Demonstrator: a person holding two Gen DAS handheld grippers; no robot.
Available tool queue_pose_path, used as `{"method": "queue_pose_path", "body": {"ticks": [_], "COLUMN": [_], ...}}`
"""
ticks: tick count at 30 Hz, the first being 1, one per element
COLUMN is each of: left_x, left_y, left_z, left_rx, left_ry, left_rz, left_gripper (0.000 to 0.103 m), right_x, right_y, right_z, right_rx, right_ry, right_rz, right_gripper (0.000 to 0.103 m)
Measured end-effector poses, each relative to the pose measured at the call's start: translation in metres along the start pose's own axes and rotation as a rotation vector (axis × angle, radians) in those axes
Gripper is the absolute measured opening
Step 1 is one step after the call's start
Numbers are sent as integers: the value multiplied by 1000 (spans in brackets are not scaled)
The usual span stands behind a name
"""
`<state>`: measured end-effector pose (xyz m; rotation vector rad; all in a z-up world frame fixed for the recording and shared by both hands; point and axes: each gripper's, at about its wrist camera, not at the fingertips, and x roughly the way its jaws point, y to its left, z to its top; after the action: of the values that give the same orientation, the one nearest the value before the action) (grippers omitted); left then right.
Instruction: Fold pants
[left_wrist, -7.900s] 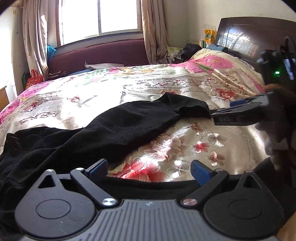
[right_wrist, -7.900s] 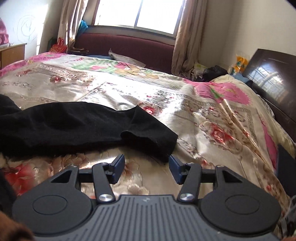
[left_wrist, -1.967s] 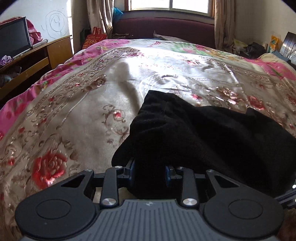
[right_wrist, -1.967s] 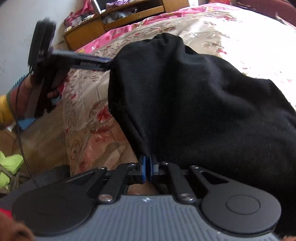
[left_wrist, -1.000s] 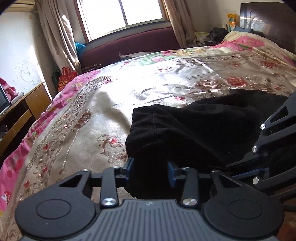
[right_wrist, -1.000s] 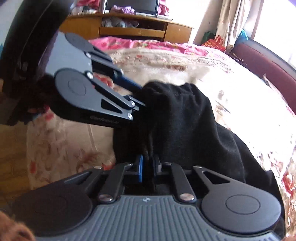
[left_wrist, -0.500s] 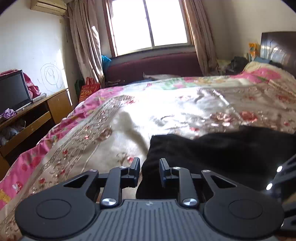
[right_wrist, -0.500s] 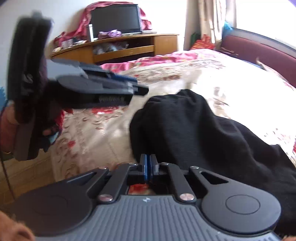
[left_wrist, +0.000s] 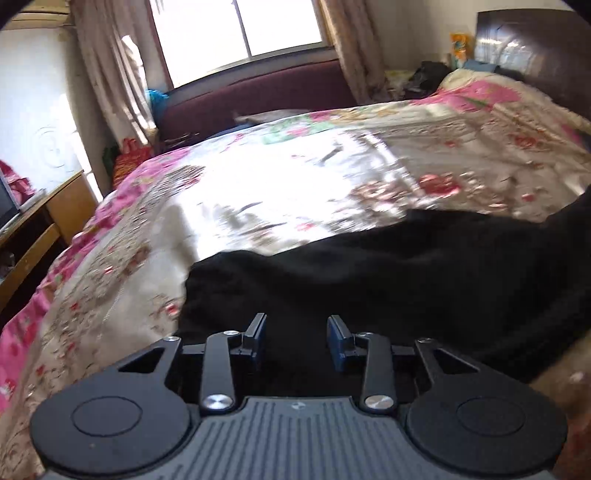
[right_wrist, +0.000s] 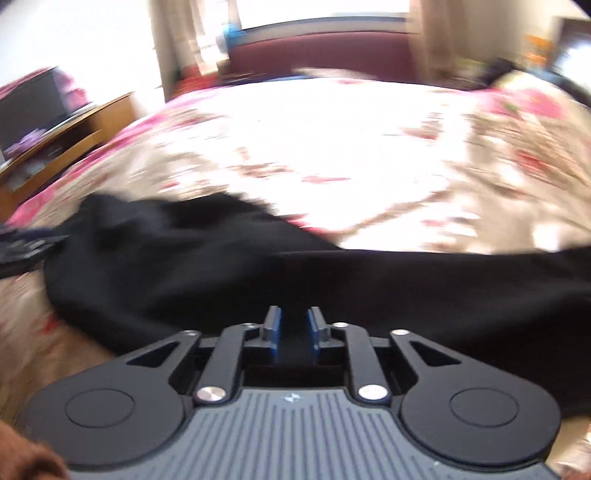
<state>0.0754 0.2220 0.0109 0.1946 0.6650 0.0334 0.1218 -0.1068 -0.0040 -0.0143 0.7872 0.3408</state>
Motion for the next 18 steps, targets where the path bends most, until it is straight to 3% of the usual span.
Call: {"method": "queue_pose_path", "body": {"ticks": [2,6,9,14,18], "left_x": [6,30,46,62,71], "left_y": [-39,-140,-199,-264,-287], "left_z": [15,35,45,58,69], "left_rx": [30,166,238,343,325], "left_ry": [-16,-22,-4,-5,-3], "left_rz": [-104,-296,-414,-475,-495], "left_gripper": [49,53,56,59,62], "right_x": [-6,-12,-11,6,23], "right_y": [-61,-162,-218,-271,-285], "right_z": [1,5,5,5,8], "right_rx": [140,374,520,691,717], "right_ry": [-12,-36,-51,-31,9], "right_rz": [-112,-232,-255,-249,-238], "right_gripper": [29,29,32,33,35]}}
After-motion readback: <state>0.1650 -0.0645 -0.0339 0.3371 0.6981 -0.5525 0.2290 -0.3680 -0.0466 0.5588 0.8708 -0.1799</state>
